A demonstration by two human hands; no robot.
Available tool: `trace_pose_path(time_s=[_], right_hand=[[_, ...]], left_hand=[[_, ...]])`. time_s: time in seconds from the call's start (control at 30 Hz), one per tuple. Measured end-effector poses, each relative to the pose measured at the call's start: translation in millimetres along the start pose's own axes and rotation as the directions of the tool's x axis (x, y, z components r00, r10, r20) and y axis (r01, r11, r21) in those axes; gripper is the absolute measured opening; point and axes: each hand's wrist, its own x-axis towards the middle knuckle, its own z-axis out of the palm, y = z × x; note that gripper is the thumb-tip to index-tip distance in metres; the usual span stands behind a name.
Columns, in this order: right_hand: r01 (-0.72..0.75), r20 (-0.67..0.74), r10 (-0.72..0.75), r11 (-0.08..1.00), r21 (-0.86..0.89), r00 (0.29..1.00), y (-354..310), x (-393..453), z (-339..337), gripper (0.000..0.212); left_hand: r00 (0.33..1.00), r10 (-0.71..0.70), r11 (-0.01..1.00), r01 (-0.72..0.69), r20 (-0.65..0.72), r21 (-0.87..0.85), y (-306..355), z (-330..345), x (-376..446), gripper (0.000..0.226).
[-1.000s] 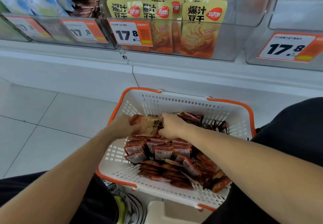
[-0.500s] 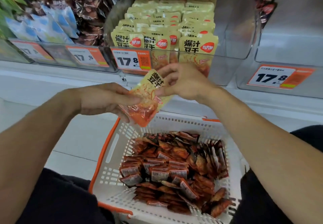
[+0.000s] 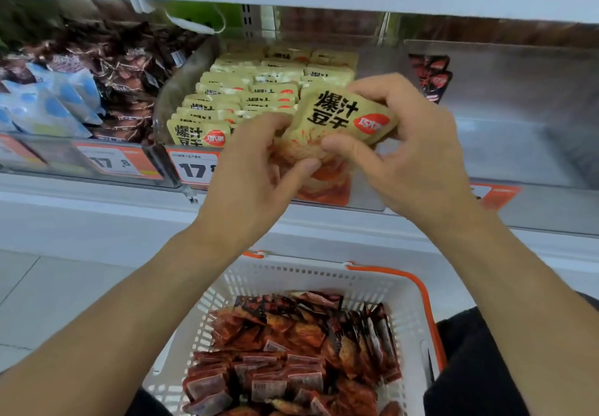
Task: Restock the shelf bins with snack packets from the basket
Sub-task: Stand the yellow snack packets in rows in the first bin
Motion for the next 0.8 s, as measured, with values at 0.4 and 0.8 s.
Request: trace_pose_path(time_s=[0.4, 0.8], right_hand=[[-0.058, 0.132, 0.094, 0.964, -0.258, 0.987, 44, 11, 25, 0.043], [-0.198, 0.286, 0.298, 0.923, -0.331, 0.911, 44, 10, 40, 0.037]], left_hand=[[0.995, 0.016, 0.877, -0.063, 0.103, 0.476, -42, 13, -6, 0.075], [0.997, 0.025, 0.883, -0.058, 0.078, 0.465, -40, 16, -6, 0.072]])
